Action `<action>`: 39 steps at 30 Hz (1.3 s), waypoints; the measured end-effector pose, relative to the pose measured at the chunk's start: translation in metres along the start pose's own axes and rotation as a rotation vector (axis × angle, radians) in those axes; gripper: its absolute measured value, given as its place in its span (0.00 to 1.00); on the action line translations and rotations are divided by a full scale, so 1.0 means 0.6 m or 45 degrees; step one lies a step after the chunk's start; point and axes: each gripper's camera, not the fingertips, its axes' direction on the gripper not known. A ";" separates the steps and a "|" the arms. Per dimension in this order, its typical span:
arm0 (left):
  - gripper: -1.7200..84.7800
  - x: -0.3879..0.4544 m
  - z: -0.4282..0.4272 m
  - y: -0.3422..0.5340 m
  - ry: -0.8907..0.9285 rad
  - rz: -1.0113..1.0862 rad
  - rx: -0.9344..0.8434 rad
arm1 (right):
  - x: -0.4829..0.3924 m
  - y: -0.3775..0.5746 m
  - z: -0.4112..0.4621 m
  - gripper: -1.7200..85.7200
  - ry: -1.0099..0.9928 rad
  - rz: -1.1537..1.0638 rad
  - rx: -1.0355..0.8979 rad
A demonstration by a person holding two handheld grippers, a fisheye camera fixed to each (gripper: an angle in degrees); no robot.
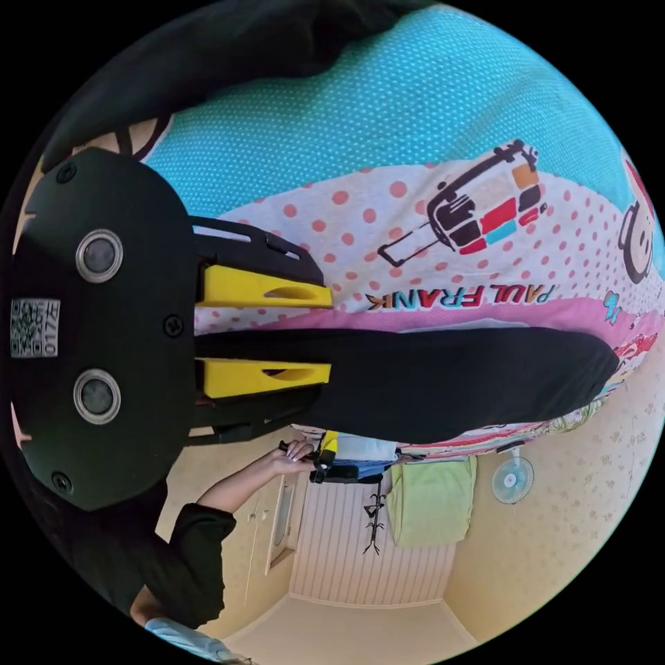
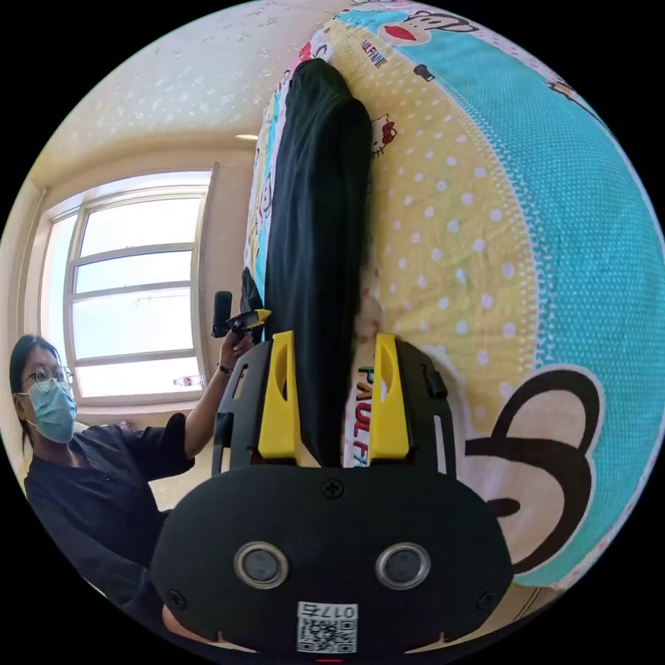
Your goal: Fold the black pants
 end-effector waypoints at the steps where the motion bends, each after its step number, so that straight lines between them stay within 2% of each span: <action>1: 0.14 -0.003 0.001 0.006 0.011 0.003 0.010 | 0.006 0.003 0.002 0.18 -0.073 -0.010 0.015; 4: 0.13 -0.022 0.012 0.049 0.141 -0.023 0.090 | 0.025 0.017 0.019 0.16 -0.350 0.003 0.038; 7: 0.10 -0.038 0.071 0.083 0.381 -0.037 0.004 | 0.024 0.039 0.050 0.12 -0.497 0.035 -0.022; 10: 0.08 -0.039 0.107 0.127 0.492 -0.086 0.030 | 0.005 0.074 0.052 0.08 -0.453 0.063 -0.053; 13: 0.05 -0.027 0.105 0.181 0.603 -0.072 0.137 | -0.031 0.108 0.031 0.06 -0.528 0.035 -0.040; 21: 0.04 0.161 -0.011 0.361 0.729 0.303 0.289 | -0.269 0.202 -0.069 0.02 -0.476 -0.357 -0.115; 25: 0.05 0.301 -0.088 0.438 0.665 0.540 0.372 | -0.426 0.267 -0.149 0.02 -0.470 -0.587 -0.078; 29: 0.05 0.472 -0.182 0.523 0.492 0.840 0.476 | -0.573 0.325 -0.217 0.02 -0.403 -0.827 -0.028; 33: 0.04 0.597 -0.254 0.575 0.497 1.065 0.570 | -0.724 0.394 -0.286 0.02 -0.325 -1.077 0.090; 36: 0.04 0.664 -0.281 0.580 0.369 1.143 0.685 | -0.796 0.404 -0.320 0.02 -0.238 -1.172 0.150; 39: 0.04 0.681 -0.276 0.526 0.312 1.067 0.710 | -0.811 0.350 -0.338 0.02 -0.183 -1.098 0.151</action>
